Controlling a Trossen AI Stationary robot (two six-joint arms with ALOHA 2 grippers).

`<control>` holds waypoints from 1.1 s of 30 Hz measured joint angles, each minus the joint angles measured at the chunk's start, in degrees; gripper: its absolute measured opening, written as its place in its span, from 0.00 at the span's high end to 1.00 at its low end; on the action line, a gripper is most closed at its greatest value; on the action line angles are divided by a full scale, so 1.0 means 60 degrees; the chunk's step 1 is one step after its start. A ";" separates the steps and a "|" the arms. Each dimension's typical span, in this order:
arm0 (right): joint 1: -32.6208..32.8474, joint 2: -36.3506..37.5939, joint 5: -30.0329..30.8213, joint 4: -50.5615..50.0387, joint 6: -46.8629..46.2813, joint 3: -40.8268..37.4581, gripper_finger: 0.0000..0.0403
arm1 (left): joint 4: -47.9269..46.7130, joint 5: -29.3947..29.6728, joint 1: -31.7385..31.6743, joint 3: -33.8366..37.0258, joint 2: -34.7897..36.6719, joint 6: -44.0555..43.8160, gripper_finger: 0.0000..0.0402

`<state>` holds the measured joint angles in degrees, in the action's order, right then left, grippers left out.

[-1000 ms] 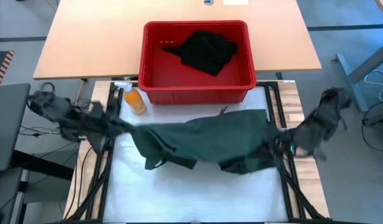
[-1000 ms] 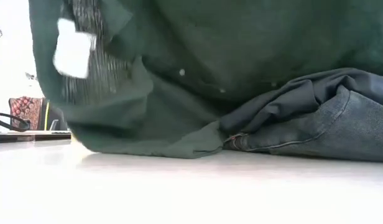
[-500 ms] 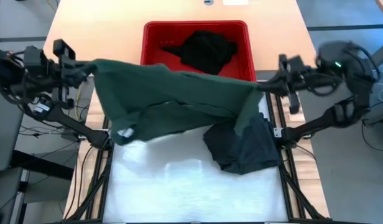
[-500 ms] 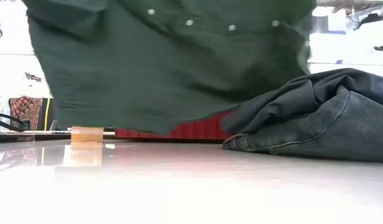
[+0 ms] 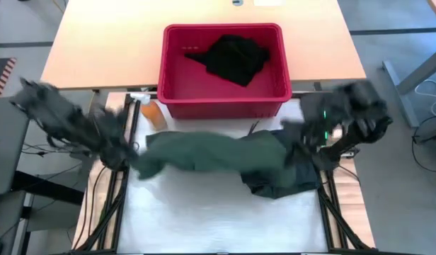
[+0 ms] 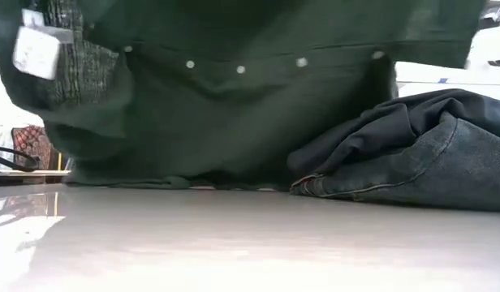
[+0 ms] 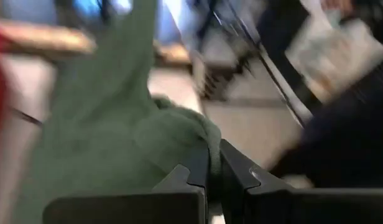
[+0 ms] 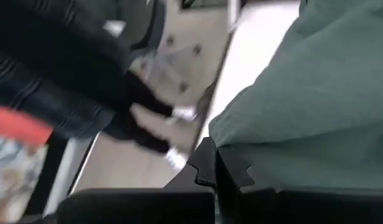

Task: Fold laundry
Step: Fold the green shirt

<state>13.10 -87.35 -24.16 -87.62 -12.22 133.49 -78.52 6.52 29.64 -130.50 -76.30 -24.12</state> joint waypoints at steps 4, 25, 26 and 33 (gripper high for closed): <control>0.2299 -0.0502 0.1402 0.0175 -0.1533 0.0002 0.96 | 0.0047 0.0095 0.2042 0.0778 -0.0741 -0.1334 1.00; 0.3364 -0.2951 0.3081 -0.0350 -0.3200 -0.0424 0.96 | 0.2020 0.2778 0.4934 0.7333 -0.0844 -0.7694 1.00; 0.3081 -0.2926 0.2929 -0.0381 -0.3076 -0.0680 0.96 | 0.2072 0.2742 0.4934 0.7665 -0.0758 -0.7995 1.00; 0.1437 -0.1994 0.2193 -0.0355 -0.2070 -0.4411 0.96 | 0.3274 0.2490 0.4919 0.9790 -0.0695 -0.9202 1.00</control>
<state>21.72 -99.31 -11.00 -89.75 -24.64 107.02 -58.88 21.46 59.16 -71.75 -80.47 -79.33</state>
